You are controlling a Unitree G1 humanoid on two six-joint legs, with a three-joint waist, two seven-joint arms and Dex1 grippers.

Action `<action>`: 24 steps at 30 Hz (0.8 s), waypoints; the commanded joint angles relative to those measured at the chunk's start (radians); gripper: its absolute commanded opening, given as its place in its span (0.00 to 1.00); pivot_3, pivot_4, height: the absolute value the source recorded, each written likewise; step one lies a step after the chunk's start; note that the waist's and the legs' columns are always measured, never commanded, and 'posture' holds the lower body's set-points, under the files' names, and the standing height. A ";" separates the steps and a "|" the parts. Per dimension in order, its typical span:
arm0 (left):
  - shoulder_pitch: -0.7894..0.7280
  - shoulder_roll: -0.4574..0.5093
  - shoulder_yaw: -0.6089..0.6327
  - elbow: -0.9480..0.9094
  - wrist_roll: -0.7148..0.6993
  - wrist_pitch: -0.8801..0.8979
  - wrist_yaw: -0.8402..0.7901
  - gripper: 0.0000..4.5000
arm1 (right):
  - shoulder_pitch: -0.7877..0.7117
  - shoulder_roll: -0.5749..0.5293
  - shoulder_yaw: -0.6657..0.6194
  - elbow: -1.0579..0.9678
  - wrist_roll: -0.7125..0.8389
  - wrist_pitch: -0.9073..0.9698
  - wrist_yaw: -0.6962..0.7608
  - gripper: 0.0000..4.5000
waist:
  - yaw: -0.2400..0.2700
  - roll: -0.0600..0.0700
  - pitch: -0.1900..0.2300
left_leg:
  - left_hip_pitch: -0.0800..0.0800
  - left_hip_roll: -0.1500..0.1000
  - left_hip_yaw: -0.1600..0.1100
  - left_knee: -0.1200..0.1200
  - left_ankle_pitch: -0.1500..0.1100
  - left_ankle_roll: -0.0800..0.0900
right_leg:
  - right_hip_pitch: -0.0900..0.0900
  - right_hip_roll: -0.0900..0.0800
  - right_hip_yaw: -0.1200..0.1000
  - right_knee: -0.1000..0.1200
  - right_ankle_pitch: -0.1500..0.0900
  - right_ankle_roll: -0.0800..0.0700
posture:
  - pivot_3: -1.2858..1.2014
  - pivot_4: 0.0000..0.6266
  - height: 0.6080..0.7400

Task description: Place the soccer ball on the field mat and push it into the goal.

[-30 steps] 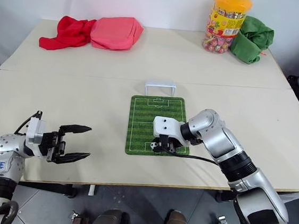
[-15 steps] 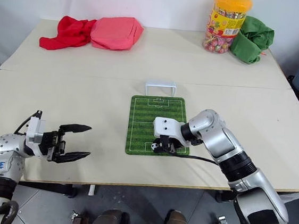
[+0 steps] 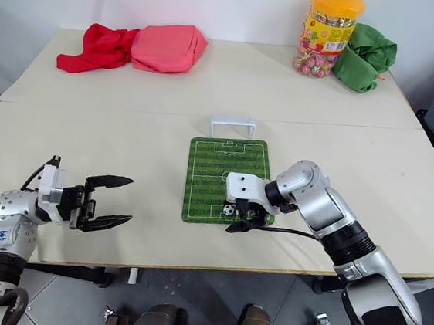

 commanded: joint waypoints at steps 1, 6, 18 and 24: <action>-0.015 0.000 0.018 -0.001 -0.003 -0.011 0.001 1.00 | -0.004 -0.022 -0.040 -0.047 0.020 0.017 0.012 0.90 | 0.000 0.000 0.000 | 0.000 0.000 0.000 0.000 0.000 0.000 | 0.000 0.000 0.000 0.000 0.000 0.000 | 0.52 0.24 1.00; -0.024 -0.002 0.016 0.012 -0.002 -0.016 0.000 1.00 | -0.012 -0.023 -0.060 -0.080 0.039 0.049 0.006 0.90 | 0.000 0.000 0.000 | 0.000 0.000 0.000 0.000 0.000 0.000 | 0.000 0.000 0.000 0.000 0.000 0.000 | 0.52 0.24 1.00; -0.062 -0.012 0.006 0.048 0.006 -0.021 -0.019 1.00 | -0.003 -0.042 -0.159 -0.186 0.094 0.134 -0.041 0.86 | 0.001 0.000 0.000 | 0.000 0.000 0.000 0.000 0.000 0.000 | 0.000 0.000 0.000 -0.001 0.000 0.000 | 0.52 0.24 1.00; -0.087 -0.009 0.003 0.079 0.007 -0.016 -0.053 1.00 | 0.098 -0.075 -0.251 -0.408 0.189 0.290 -0.110 0.50 | 0.005 0.000 0.000 | 0.000 0.000 0.000 -0.001 0.000 0.000 | 0.000 0.000 0.000 -0.001 0.000 0.000 | 0.52 0.24 1.00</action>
